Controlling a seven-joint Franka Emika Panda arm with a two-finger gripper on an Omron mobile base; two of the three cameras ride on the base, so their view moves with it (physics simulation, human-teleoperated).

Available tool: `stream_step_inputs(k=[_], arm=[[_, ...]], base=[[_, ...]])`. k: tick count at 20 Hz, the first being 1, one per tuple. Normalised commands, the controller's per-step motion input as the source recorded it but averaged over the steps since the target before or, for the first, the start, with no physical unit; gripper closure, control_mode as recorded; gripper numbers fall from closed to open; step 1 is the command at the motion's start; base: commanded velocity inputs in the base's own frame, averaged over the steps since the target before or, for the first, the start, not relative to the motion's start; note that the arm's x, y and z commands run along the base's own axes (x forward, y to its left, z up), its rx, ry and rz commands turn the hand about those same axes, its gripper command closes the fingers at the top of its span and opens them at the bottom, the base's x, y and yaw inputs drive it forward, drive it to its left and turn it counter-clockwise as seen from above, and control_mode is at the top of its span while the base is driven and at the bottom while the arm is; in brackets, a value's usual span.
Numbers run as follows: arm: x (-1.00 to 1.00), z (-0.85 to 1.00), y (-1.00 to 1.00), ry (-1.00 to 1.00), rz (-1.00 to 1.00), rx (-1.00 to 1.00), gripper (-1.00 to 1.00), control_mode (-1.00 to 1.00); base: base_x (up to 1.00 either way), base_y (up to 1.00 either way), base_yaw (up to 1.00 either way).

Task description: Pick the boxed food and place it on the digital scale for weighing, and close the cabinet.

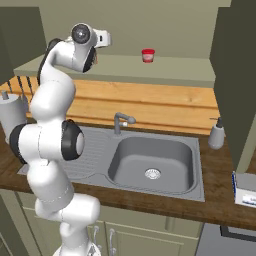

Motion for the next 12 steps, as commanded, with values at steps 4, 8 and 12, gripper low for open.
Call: stream_step_inputs(k=[4,8,12], arm=[[-0.49,0.04,0.00,-0.21,0.00,0.00,1.00,-1.00],[-0.94,0.18,-0.01,-0.52,0.00,0.00,1.00,-1.00],[-1.00,0.08,0.01,-0.56,0.00,0.00,1.00,-1.00]], base=[[0.00,0.00,0.00],[0.00,0.00,0.00],[0.00,0.00,0.00]])
